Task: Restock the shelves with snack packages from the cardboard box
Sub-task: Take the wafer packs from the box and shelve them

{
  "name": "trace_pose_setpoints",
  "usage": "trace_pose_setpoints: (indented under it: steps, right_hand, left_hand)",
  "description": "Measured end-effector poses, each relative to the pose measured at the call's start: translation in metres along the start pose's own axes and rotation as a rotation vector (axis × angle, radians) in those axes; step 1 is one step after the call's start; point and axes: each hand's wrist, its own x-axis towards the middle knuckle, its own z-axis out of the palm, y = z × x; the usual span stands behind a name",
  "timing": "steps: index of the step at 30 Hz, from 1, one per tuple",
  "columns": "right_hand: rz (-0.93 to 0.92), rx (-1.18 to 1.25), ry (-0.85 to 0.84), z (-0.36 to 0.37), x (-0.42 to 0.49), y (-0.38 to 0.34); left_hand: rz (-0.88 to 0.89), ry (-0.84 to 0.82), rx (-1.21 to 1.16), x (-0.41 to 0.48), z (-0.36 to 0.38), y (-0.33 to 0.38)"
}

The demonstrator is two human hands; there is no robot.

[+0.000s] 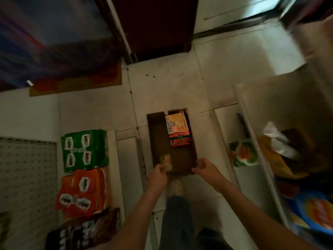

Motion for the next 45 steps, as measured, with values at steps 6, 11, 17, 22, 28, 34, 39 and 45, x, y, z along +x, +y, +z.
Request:
trace_pose_setpoints:
  steps: [6, 11, 17, 22, 28, 34, 39, 45]
  right_hand:
    - [0.170, 0.170, -0.102, 0.082, 0.190, 0.055]
    - [0.160, 0.264, -0.189, 0.147, 0.330, 0.105]
    - [0.214, 0.217, -0.210, 0.217, 0.431, 0.144]
    - [0.190, 0.200, -0.243, 0.235, 0.433, 0.143]
    - [0.004, 0.170, -0.123, 0.204, 0.379, 0.112]
    - [-0.118, 0.005, -0.029, 0.117, 0.241, 0.047]
    - [-0.246, -0.161, -0.025, 0.018, 0.085, -0.018]
    - [-0.297, -0.264, 0.120, -0.076, -0.084, -0.071]
  left_hand:
    - [-0.136, 0.018, -0.149, 0.172, 0.072, -0.045]
    - [-0.271, 0.092, -0.211, 0.285, 0.131, -0.094]
    - [-0.379, 0.133, -0.233, 0.359, 0.167, -0.160]
    - [-0.332, 0.074, -0.275, 0.367, 0.177, -0.174]
    - [-0.237, 0.130, -0.240, 0.326, 0.156, -0.134]
    - [-0.020, 0.143, -0.199, 0.216, 0.099, -0.051]
    - [0.329, -0.038, 0.353, 0.096, 0.020, 0.057]
    - [0.615, -0.395, 0.566, -0.047, -0.045, 0.164]
